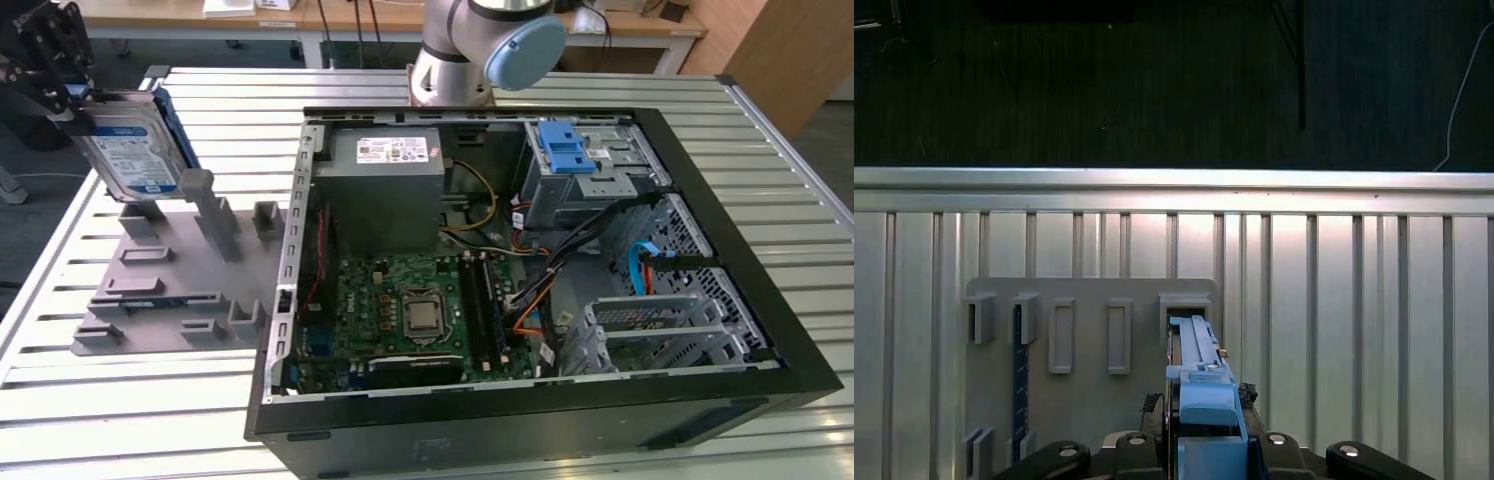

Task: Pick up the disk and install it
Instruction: 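Pick up the disk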

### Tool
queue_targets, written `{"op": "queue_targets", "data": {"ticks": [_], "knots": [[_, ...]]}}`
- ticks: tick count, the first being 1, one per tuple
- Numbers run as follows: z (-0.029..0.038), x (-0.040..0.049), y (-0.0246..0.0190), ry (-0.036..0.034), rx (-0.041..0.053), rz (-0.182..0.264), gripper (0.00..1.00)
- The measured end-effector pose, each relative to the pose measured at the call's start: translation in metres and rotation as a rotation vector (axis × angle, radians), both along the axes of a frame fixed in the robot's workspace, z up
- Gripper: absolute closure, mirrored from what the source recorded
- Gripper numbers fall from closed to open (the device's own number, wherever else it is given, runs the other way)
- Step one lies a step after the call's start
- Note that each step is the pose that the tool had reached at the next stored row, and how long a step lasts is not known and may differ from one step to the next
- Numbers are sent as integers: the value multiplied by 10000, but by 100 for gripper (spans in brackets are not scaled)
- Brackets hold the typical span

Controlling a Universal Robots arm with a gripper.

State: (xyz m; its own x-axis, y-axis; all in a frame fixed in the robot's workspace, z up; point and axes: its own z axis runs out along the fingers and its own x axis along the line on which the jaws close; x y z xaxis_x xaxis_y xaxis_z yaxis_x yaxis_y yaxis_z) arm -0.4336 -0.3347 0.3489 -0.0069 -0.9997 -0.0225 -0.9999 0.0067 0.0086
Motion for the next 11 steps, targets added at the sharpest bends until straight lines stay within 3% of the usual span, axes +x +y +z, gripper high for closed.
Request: {"op": "queue_targets", "data": {"ticks": [11], "knots": [[28, 0, 0, 1, 0, 0, 64]]}}
